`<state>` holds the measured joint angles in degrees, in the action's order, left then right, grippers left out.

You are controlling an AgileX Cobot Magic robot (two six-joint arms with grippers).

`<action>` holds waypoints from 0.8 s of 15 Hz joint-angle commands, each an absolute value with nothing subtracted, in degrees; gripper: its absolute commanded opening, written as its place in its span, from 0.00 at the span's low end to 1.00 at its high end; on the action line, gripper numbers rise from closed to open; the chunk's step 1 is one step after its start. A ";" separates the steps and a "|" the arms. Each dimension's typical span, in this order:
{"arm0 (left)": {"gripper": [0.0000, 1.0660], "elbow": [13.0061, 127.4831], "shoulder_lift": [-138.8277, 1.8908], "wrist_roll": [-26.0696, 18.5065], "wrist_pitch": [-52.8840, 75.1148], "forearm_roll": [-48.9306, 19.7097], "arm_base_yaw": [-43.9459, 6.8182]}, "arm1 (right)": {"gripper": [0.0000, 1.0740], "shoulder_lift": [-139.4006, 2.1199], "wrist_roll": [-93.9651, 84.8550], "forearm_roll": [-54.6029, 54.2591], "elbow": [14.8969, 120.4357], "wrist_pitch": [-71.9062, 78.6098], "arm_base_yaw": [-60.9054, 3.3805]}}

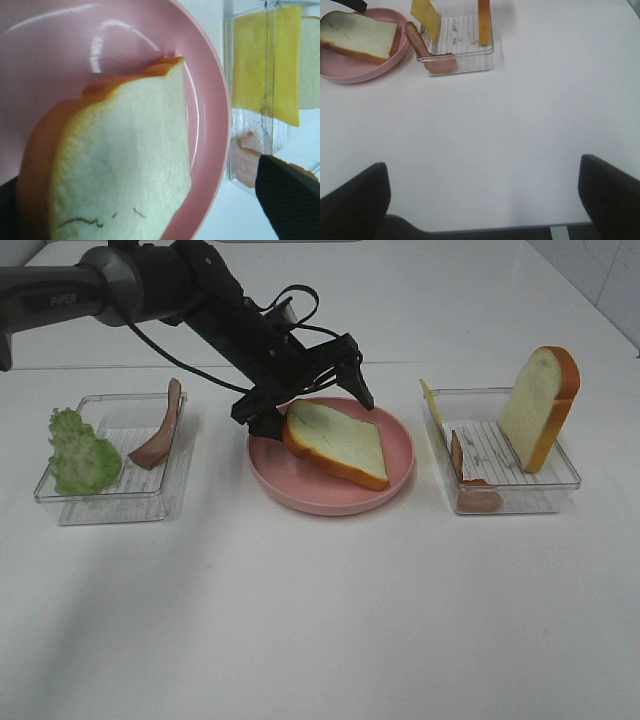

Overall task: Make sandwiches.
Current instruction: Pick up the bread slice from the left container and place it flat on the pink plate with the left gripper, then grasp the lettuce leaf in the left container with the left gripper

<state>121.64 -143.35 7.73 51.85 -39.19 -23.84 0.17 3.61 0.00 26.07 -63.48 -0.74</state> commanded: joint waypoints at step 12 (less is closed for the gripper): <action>0.95 143.76 -139.52 13.81 75.57 -19.82 -24.24 | 0.92 2.06 3.38 0.00 25.84 -62.97 -0.63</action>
